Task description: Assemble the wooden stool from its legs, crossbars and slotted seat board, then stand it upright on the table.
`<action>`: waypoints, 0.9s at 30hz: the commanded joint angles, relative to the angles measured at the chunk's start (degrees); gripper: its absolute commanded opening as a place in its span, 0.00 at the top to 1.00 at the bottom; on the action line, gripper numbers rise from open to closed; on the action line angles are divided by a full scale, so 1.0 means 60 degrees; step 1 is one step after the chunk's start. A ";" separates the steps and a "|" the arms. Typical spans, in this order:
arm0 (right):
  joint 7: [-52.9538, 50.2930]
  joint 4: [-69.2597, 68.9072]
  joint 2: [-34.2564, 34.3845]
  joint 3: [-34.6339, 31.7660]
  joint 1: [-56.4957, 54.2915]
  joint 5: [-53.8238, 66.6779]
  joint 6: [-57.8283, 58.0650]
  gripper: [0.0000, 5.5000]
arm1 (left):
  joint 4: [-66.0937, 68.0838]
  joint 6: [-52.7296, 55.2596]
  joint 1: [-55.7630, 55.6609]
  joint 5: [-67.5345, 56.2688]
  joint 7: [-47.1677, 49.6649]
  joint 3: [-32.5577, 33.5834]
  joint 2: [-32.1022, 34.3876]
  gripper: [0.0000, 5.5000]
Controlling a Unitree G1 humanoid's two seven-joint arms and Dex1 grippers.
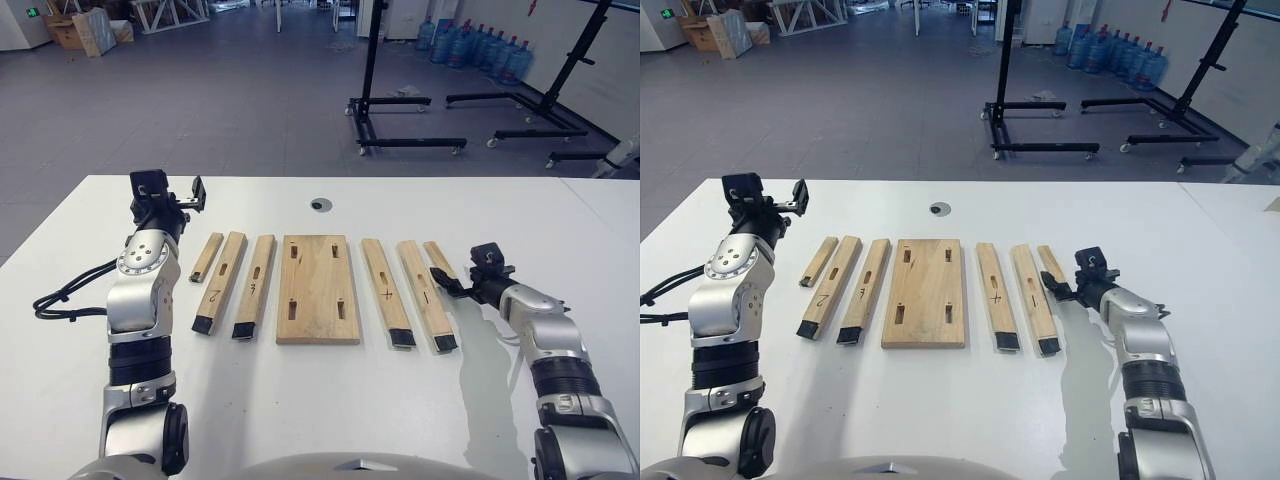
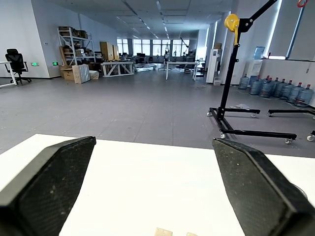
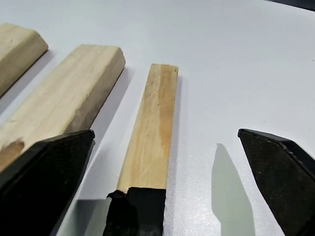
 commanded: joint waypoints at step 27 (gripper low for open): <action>-0.0378 0.0564 0.0389 -0.0169 0.0763 0.0330 -0.0095 0.77 | 0.0214 0.0586 -0.0147 -0.0493 0.0019 0.0372 -0.0112 0.21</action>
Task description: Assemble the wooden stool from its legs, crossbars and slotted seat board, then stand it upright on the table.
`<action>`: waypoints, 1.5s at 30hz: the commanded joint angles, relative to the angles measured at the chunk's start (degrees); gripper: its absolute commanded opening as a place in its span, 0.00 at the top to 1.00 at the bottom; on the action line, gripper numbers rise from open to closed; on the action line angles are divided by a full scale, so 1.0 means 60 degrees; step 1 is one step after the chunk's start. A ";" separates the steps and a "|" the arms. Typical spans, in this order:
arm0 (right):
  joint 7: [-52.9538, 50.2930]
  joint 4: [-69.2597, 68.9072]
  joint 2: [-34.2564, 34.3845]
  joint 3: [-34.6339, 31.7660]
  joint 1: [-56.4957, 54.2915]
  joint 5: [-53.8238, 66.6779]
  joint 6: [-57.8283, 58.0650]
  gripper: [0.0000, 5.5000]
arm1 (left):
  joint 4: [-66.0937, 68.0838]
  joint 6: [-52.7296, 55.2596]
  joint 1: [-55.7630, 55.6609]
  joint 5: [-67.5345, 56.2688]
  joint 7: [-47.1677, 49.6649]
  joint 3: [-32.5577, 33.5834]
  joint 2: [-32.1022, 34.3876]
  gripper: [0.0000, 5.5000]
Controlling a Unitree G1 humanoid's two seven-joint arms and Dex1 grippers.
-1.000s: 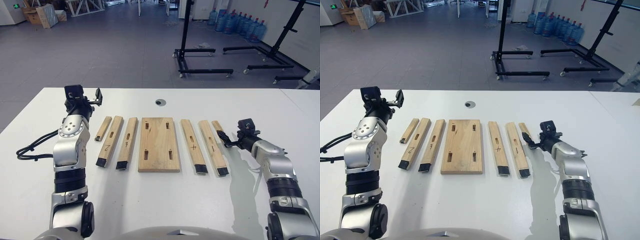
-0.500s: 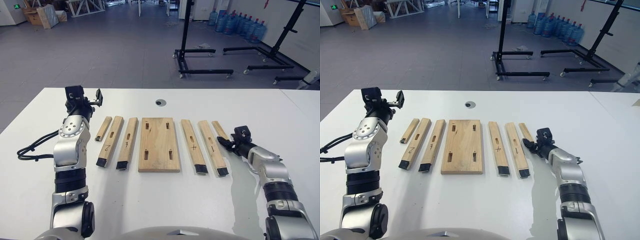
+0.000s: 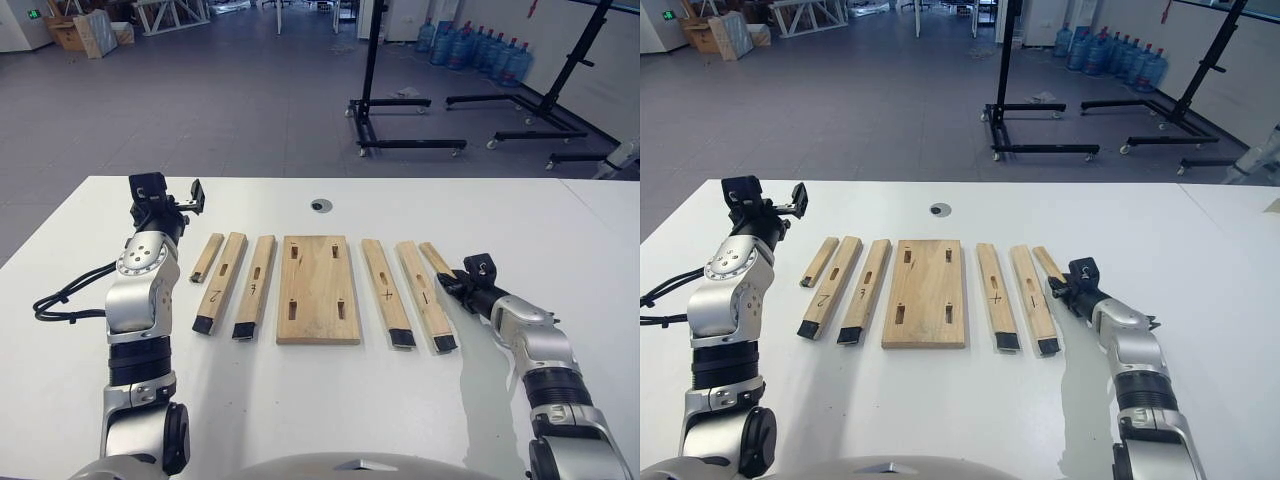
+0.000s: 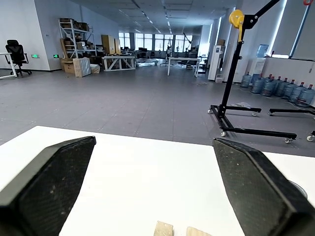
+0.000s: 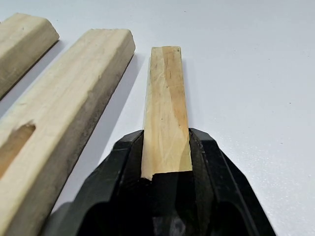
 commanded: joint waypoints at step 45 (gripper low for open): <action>0.0915 -0.5826 0.2687 0.3212 -0.1144 0.1203 0.0615 0.77 | 0.1055 0.4691 -0.0938 -1.0052 -0.1445 0.1341 -0.1801 0.24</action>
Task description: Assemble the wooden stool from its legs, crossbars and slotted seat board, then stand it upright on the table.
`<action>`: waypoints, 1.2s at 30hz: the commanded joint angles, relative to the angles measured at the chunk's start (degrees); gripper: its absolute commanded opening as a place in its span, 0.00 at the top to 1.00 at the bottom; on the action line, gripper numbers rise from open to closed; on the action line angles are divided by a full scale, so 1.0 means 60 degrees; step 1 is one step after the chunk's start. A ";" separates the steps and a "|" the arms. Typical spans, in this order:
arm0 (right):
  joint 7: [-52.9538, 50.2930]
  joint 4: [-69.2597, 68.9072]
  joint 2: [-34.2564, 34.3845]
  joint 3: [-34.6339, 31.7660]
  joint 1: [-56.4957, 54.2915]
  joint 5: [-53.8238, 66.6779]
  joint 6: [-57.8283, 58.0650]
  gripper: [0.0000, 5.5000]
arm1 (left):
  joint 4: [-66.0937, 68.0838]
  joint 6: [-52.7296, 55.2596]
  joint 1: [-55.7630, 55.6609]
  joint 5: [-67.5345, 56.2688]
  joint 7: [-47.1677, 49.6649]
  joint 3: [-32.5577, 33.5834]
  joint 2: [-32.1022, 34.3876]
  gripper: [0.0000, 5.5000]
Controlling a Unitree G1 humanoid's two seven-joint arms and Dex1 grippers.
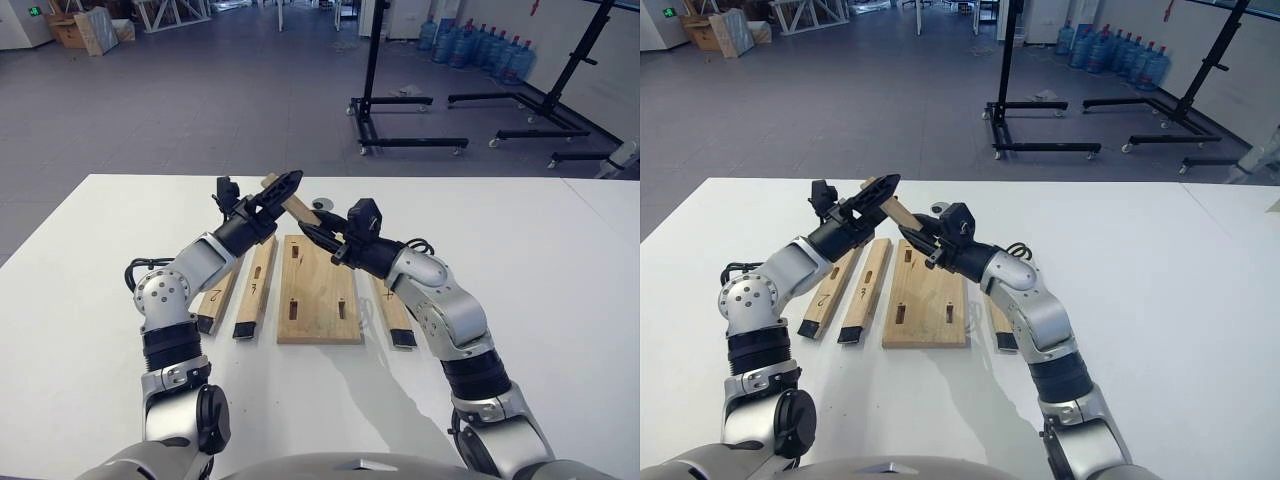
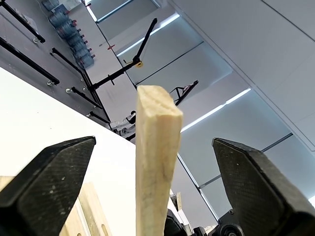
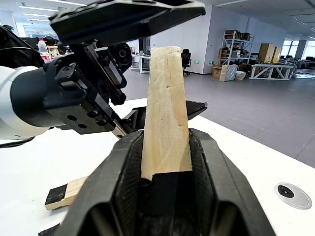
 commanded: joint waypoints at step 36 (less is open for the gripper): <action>-0.0223 -0.0270 -0.0097 0.0474 0.0361 -0.0467 0.0685 0.67 | 0.0120 -0.0547 0.0215 0.0266 0.0464 -0.0418 0.0330 0.93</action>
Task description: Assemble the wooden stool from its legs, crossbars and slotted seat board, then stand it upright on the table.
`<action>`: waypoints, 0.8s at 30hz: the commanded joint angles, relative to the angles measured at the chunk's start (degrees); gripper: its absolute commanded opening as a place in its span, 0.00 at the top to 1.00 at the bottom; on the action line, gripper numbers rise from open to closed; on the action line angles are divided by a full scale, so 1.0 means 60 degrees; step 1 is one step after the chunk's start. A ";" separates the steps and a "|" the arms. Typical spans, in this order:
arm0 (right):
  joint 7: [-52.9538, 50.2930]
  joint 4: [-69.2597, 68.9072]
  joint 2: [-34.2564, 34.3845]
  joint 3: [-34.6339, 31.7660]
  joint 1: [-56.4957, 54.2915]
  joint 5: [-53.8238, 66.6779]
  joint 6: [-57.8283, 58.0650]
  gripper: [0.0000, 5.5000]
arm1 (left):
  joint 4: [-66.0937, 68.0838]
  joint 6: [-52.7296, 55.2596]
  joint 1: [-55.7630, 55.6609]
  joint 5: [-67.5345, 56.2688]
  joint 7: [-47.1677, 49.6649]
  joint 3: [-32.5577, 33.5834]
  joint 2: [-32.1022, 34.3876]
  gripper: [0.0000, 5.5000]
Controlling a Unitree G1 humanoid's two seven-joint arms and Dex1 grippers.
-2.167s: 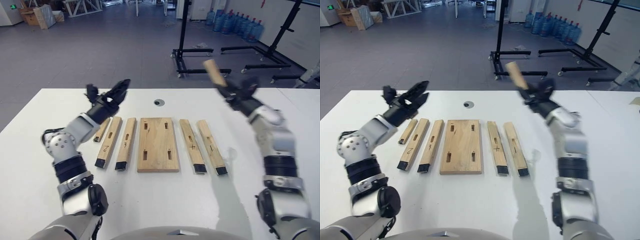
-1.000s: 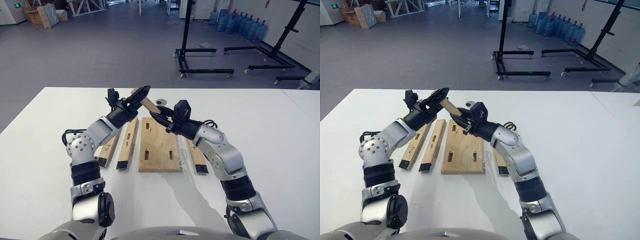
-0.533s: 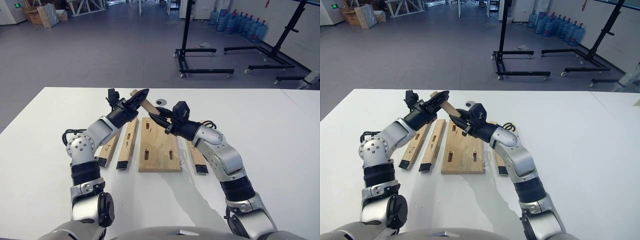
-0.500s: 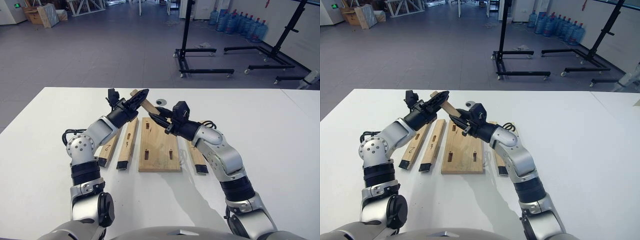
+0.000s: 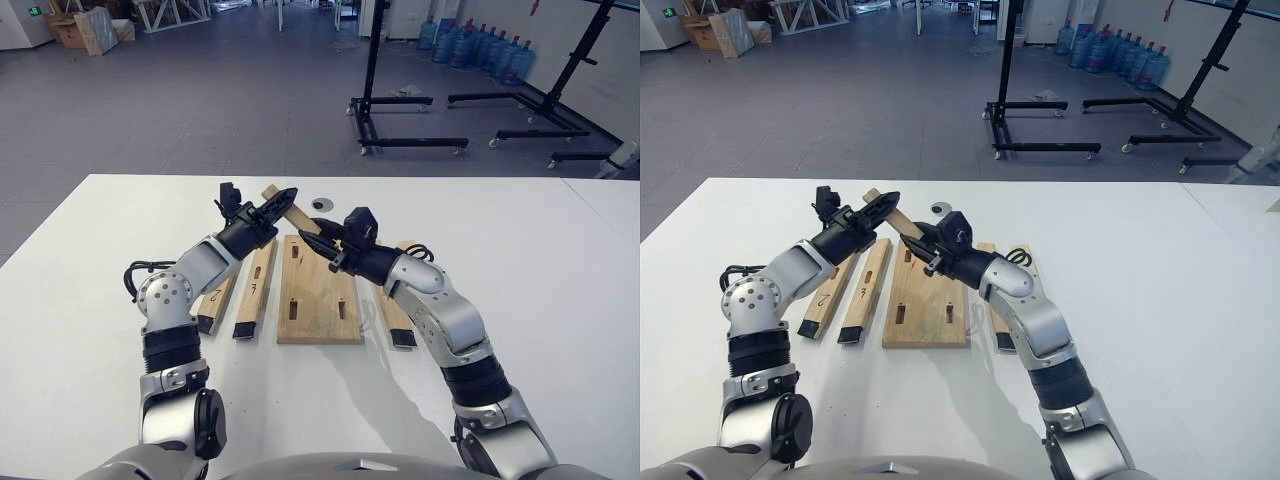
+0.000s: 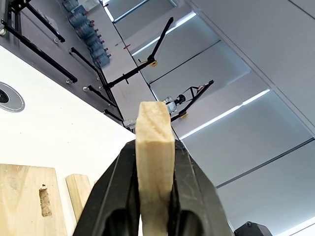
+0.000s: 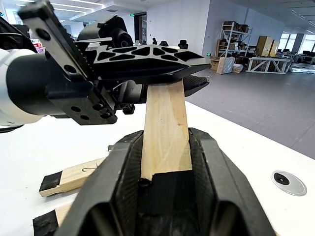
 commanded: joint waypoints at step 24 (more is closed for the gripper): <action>-0.1437 0.0266 -0.1279 -0.3218 0.1180 0.0386 0.0918 0.17 | -0.3556 -0.3118 0.2503 0.5298 0.0038 -0.1000 0.3101 0.93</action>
